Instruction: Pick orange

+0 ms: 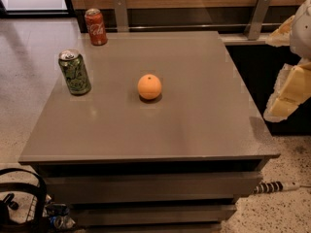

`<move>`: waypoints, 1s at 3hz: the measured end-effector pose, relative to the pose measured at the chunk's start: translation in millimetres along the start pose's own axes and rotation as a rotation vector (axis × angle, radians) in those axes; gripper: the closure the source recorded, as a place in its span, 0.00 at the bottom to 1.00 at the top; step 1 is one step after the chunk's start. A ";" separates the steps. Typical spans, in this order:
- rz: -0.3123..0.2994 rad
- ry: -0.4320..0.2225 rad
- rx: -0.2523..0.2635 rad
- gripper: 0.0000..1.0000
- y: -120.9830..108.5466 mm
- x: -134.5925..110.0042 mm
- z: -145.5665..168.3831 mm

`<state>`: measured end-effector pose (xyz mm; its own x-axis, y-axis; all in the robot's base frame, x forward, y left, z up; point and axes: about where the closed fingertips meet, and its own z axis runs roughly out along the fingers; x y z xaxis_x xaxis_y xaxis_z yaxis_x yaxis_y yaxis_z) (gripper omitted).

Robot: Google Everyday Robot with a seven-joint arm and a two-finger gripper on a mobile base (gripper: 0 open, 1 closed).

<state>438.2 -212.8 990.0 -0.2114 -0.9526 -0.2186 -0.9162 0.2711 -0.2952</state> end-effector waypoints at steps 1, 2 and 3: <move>0.000 0.000 0.000 0.12 0.0 0.0 0.0; 0.001 -0.009 0.006 0.00 -1.2 -1.4 -0.9; 0.001 -0.011 0.006 0.00 -1.4 -1.6 -1.0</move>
Offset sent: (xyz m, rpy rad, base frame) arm 0.0031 0.0004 -0.0016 0.0188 0.0001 0.0009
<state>439.6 -211.8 991.6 -0.2089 -0.9507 -0.2293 -0.9137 0.2734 -0.3008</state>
